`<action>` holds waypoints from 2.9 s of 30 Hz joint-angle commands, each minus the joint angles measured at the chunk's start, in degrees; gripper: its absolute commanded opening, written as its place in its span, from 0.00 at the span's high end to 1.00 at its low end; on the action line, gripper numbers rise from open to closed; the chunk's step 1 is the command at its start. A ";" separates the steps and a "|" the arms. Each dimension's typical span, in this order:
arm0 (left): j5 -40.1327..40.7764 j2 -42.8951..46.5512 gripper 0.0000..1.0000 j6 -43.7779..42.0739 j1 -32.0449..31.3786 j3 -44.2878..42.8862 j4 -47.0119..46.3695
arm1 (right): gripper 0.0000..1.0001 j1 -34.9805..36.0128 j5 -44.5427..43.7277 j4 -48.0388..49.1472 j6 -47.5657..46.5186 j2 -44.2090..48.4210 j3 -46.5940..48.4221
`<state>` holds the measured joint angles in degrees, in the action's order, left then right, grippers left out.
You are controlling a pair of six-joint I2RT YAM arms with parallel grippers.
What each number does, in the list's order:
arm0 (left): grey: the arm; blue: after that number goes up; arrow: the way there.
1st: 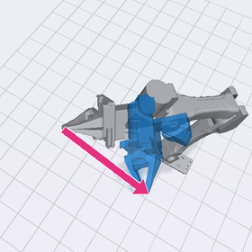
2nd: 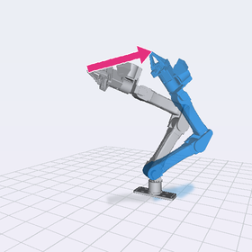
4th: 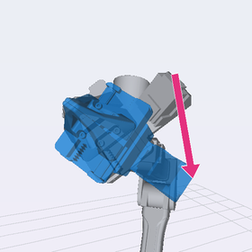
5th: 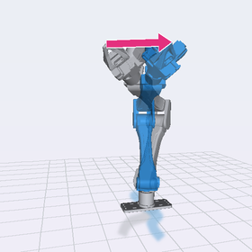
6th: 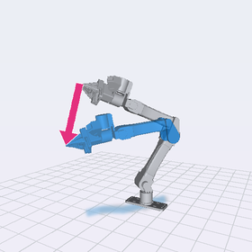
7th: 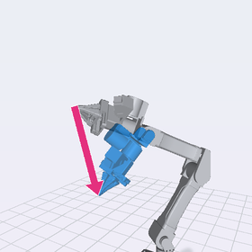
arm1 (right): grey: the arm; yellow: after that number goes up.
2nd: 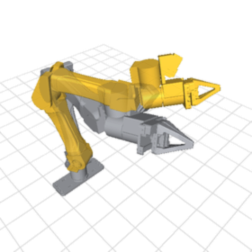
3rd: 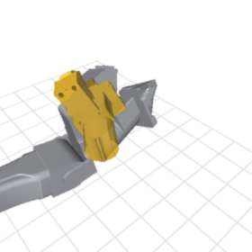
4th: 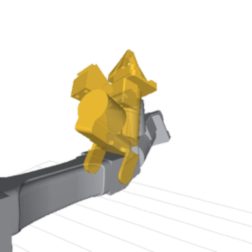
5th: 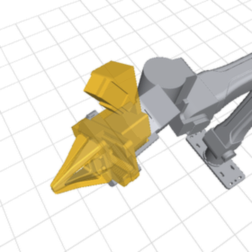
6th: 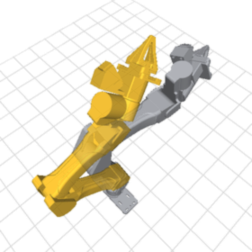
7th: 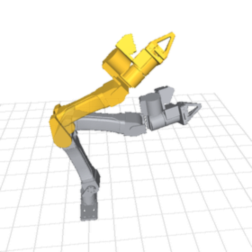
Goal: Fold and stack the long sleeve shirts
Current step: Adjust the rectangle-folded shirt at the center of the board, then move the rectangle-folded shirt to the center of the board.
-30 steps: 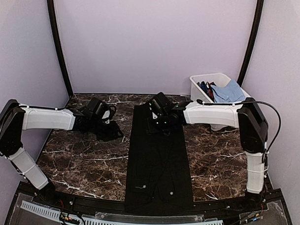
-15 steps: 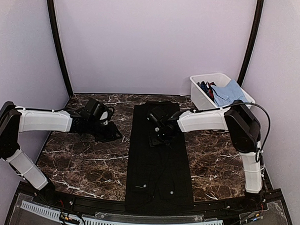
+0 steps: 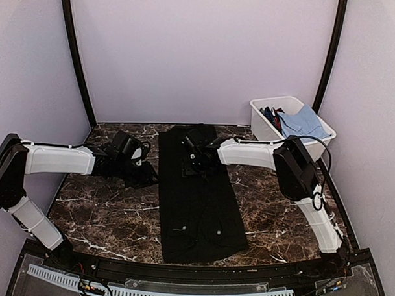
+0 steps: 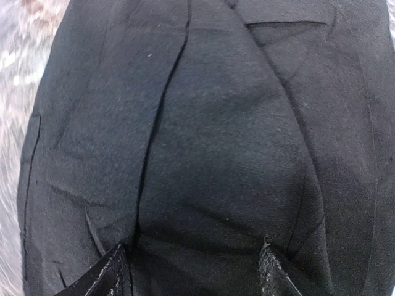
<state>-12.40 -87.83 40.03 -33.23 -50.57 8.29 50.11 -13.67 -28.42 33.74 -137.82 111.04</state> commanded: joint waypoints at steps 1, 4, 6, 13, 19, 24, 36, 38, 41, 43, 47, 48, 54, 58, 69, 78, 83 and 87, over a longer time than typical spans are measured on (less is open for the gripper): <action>-0.36 1.23 0.68 -1.37 0.65 0.33 -1.11 | 0.30 -2.27 3.01 -2.38 3.58 -5.41 5.84; -1.10 0.40 0.68 -1.44 0.79 -0.75 -1.18 | 0.30 -3.09 4.66 -0.89 5.64 -6.67 8.07; -3.76 -0.35 0.68 -0.99 0.76 -1.51 -1.64 | 0.29 -3.34 5.72 -0.03 5.75 -6.56 9.37; -9.16 -3.49 0.67 3.45 -2.61 -1.08 -8.81 | 0.23 -3.35 8.62 1.66 2.26 -0.68 8.39; -9.82 -8.26 0.68 7.69 -6.94 -0.78 -13.83 | 0.16 -3.10 9.86 3.48 0.18 8.07 2.02; -8.61 -12.63 0.69 9.28 -7.06 0.40 -13.70 | 0.12 -3.11 9.19 4.95 -1.02 16.04 -6.13; -4.82 -14.52 0.70 2.68 0.45 0.60 -5.84 | 0.11 -1.85 9.26 11.88 1.39 33.29 -30.97; -4.69 -14.75 0.69 1.34 0.90 -0.99 -4.48 | 0.11 -1.29 9.64 12.56 2.12 35.41 -34.13; -4.82 -15.13 0.69 -0.87 0.98 -4.47 -1.22 | 0.12 -0.37 10.52 13.63 3.01 38.26 -39.15; -6.48 -13.54 0.68 -1.13 0.91 -5.49 -0.51 | 0.12 0.05 11.31 14.04 3.67 40.26 -43.19; -9.10 -7.96 0.64 -0.56 0.11 -5.92 1.76 | 0.15 0.57 17.02 18.08 5.62 45.08 -51.84; -9.98 -6.78 0.63 -0.13 -0.03 -5.19 2.39 | 0.16 0.71 18.36 19.04 6.05 46.26 -53.77; -7.98 2.64 0.62 0.52 0.20 1.18 7.91 | 0.24 1.47 23.16 21.17 8.32 50.99 -61.85; -8.47 8.00 0.62 0.92 0.61 7.23 9.53 | 0.28 1.57 25.22 22.10 9.72 53.63 -66.15; -13.40 10.49 0.62 3.46 0.71 16.06 5.50 | 0.37 1.82 29.79 29.68 13.98 52.80 -73.25; -14.00 7.16 0.58 7.69 0.17 18.41 0.68 | 0.44 2.09 29.11 34.57 17.45 51.57 -76.14; -12.90 6.75 0.57 8.88 -0.16 18.71 -0.17 | 0.45 2.19 29.02 36.48 18.39 50.85 -77.74; -12.98 6.11 0.57 9.65 -0.50 18.75 -1.14 | 0.46 2.68 29.34 37.79 18.77 49.21 -77.74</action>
<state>-25.67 -81.17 48.29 -33.19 -32.84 8.58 51.88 15.29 5.48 51.35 -87.07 33.65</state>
